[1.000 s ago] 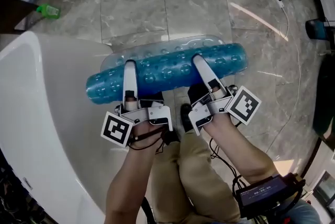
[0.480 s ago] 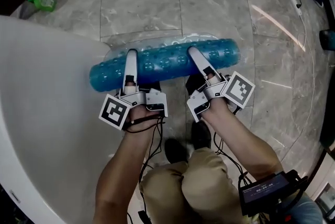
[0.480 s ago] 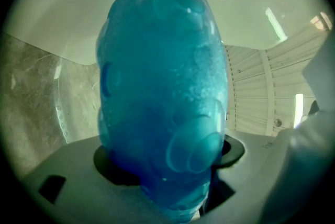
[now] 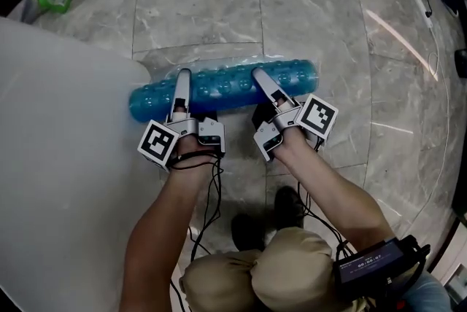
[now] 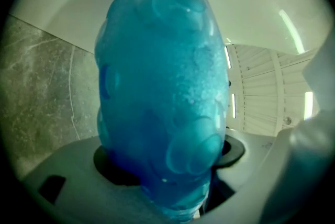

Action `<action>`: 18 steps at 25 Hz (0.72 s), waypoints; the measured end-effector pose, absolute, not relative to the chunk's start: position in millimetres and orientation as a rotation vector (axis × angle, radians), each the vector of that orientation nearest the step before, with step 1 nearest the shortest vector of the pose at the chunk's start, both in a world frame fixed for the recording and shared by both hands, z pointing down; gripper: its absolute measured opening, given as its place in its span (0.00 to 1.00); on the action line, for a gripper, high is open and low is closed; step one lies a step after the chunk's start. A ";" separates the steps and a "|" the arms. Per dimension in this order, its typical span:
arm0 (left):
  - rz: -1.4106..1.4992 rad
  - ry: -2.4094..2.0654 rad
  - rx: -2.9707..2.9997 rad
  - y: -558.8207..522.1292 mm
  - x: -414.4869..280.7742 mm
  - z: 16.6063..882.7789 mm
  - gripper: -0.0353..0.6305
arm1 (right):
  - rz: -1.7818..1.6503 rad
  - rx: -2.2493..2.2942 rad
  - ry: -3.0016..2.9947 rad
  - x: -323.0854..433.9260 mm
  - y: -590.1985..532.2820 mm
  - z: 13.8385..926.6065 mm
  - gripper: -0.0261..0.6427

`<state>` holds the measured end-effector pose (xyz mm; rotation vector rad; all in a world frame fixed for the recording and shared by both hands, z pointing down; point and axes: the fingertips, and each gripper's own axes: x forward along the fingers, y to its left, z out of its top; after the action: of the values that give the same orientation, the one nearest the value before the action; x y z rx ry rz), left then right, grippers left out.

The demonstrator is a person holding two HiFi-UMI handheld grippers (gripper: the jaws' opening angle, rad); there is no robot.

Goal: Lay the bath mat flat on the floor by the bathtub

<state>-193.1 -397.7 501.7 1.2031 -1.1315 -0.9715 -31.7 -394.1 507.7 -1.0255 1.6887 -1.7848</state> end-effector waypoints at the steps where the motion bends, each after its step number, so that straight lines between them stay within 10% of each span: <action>1: -0.961 -1.135 1.205 -399.0 -193.4 510.9 0.59 | -1.793 -1.024 1.682 -31.7 -395.4 516.7 0.58; 18: -0.901 -1.147 1.174 -417.0 -191.6 597.8 0.60 | -1.870 -0.970 1.717 -31.3 -415.1 601.7 0.59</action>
<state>-191.6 -417.0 597.8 1.1741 -1.1472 -0.9008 -31.3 -415.1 601.7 -0.9695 1.7169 -1.8698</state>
